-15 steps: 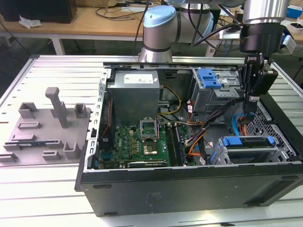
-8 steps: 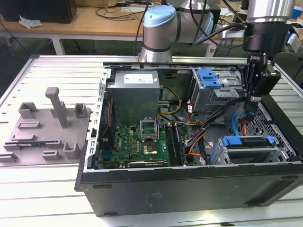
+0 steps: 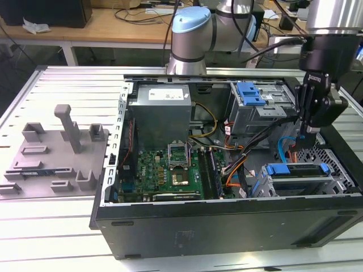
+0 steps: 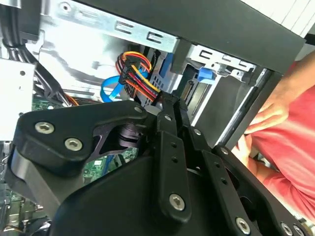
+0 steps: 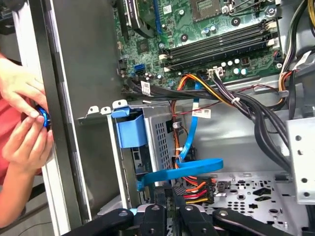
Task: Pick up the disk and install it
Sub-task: 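Insert the first disk wire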
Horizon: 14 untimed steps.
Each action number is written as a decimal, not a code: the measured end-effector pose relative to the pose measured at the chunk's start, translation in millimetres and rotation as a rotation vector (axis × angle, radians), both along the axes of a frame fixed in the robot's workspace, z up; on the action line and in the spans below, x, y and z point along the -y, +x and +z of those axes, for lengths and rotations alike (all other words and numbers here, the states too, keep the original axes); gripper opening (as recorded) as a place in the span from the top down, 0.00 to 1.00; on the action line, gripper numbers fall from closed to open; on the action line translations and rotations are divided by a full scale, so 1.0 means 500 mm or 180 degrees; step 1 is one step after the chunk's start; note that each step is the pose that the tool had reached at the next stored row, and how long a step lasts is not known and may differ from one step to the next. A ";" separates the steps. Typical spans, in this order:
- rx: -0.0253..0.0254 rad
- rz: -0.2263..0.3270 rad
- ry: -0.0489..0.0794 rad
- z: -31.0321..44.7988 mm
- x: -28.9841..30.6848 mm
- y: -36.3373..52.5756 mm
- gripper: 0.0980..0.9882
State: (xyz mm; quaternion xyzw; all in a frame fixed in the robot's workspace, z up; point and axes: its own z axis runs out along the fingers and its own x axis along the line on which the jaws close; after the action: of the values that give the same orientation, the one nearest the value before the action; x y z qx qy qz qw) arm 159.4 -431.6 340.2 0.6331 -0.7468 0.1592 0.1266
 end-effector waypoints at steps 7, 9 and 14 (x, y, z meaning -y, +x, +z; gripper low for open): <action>0.0000 0.0000 0.0379 0.000 0.055 0.000 0.92; 0.0000 0.0000 0.0504 0.000 0.073 0.000 0.92; -0.0001 0.0009 0.0673 0.001 0.087 0.000 0.92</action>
State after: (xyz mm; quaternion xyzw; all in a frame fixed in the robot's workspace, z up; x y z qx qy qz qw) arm 159.5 -475.2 340.6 0.6440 -0.7586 0.0796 0.0589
